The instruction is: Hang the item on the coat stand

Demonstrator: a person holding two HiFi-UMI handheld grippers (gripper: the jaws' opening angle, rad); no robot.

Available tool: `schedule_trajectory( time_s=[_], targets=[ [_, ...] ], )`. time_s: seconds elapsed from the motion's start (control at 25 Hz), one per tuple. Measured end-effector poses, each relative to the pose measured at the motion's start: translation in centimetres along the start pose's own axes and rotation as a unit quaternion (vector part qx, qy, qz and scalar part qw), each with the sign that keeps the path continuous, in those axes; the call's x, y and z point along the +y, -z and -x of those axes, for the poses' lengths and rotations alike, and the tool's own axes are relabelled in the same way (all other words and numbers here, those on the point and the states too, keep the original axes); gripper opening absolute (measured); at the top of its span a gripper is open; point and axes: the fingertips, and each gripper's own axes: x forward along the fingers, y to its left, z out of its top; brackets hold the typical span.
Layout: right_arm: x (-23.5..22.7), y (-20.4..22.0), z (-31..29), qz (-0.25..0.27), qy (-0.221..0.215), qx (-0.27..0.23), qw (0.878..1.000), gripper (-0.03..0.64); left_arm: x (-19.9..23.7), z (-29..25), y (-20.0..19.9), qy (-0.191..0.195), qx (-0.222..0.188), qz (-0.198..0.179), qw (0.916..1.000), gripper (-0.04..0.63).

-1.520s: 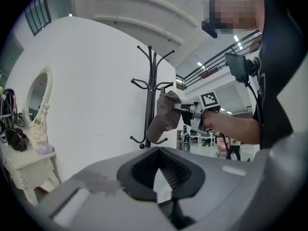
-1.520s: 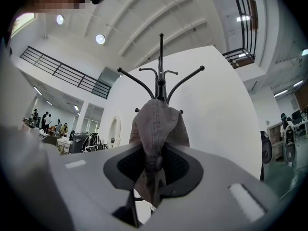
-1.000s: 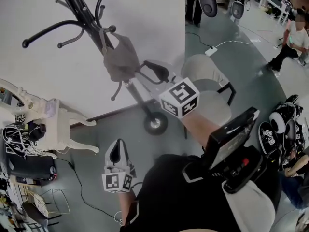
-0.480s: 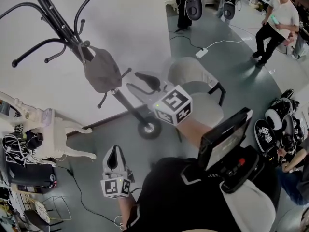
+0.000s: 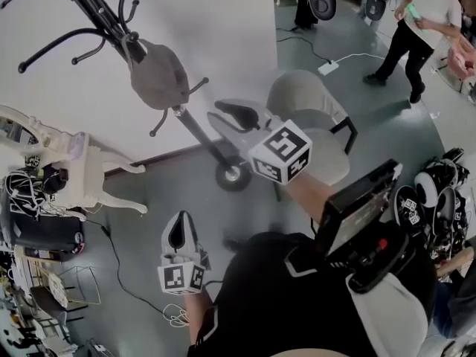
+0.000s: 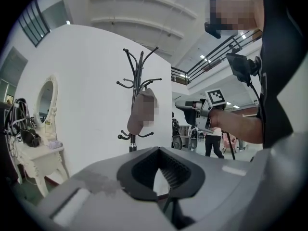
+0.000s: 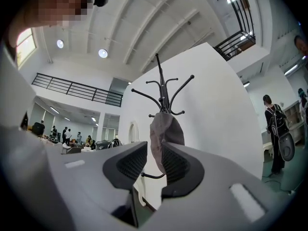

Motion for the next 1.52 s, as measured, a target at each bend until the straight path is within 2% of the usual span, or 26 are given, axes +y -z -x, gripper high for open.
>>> schedule_trajectory(
  time_s=[0.2,0.48,0.84,1.2,1.36,1.52],
  targets=[
    [2.0,0.2,0.2,-0.012,-0.018,-0.002,1.000,0.067,0.0,1.9,0.1,-0.011,0.006,-0.001,0.9999,0.021],
    [5.1,0.4,0.5,-0.003,-0.011,0.002,1.000,0.051,1.2,4.6,0.2,-0.005,0.002,0.002,1.0000,0.022],
    [9.9,1.4,1.5,-0.004,0.027,0.017,0.999,0.009,3.7,9.2,0.8,0.014,0.001,0.011,0.9998,0.021],
    [12.7,2.4,2.7,0.003,0.064,0.029,0.998,0.009,4.6,10.2,0.9,0.051,-0.007,0.011,0.9986,0.021],
    [13.7,2.8,3.8,0.008,0.074,0.031,0.997,0.009,5.3,10.6,0.6,0.041,-0.018,0.022,0.9988,0.021],
    [14.3,3.4,4.9,0.005,0.077,0.041,0.996,0.009,5.2,10.7,0.5,0.046,-0.022,0.024,0.9984,0.021]
  ],
)
